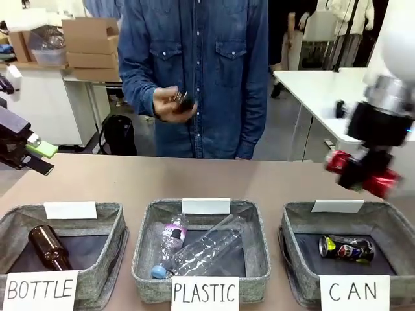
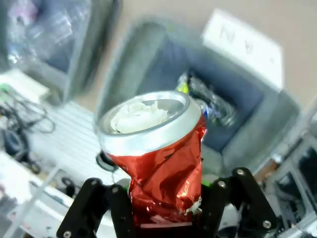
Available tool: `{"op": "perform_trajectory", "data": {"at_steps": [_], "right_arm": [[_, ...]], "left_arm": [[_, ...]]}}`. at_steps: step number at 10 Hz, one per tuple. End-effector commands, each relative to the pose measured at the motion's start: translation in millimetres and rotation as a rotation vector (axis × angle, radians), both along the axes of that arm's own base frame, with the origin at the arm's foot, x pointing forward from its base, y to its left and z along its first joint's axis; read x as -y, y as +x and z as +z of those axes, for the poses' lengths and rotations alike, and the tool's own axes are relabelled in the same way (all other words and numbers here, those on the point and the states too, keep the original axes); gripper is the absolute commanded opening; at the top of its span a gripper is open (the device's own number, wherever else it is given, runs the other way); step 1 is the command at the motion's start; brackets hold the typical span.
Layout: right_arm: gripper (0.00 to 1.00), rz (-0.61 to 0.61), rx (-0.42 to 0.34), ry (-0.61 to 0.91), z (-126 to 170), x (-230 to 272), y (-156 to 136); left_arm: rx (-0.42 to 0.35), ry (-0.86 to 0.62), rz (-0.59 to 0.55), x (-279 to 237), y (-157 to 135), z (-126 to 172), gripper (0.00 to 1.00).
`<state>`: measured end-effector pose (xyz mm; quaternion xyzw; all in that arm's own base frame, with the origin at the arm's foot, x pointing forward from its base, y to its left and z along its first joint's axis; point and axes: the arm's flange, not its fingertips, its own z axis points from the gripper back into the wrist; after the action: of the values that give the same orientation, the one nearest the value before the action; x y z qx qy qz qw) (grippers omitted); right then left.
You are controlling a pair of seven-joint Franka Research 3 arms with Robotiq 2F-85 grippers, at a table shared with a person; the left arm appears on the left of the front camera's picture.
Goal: Sort the can waste into the basket.
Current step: Pick up the can waste from the table and place it in the right Fabric basket.
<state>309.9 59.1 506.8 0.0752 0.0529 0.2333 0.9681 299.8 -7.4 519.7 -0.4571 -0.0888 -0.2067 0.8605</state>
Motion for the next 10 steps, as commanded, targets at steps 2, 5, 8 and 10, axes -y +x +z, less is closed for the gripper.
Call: {"op": "perform_trajectory", "data": {"at_steps": [2, 5, 8, 10], "right_arm": [[0.00, -0.025, 0.013, 0.018, -20, 32, -20], [0.00, -0.049, 0.023, 0.016, -23, 35, -13], [0.00, -0.068, 0.013, 0.015, -21, 35, -7], [0.59, -0.074, 0.035, 0.025, -24, 37, -5]], "left_arm": [[-0.004, 0.000, -0.004, -2, -1, 0, 0.79], [-0.004, 0.000, -0.004, -2, -1, 0, 0.79], [-0.004, 0.000, -0.004, -2, -1, 0, 0.79], [-0.004, 0.000, -0.004, -2, -1, 0, 0.79]]}}
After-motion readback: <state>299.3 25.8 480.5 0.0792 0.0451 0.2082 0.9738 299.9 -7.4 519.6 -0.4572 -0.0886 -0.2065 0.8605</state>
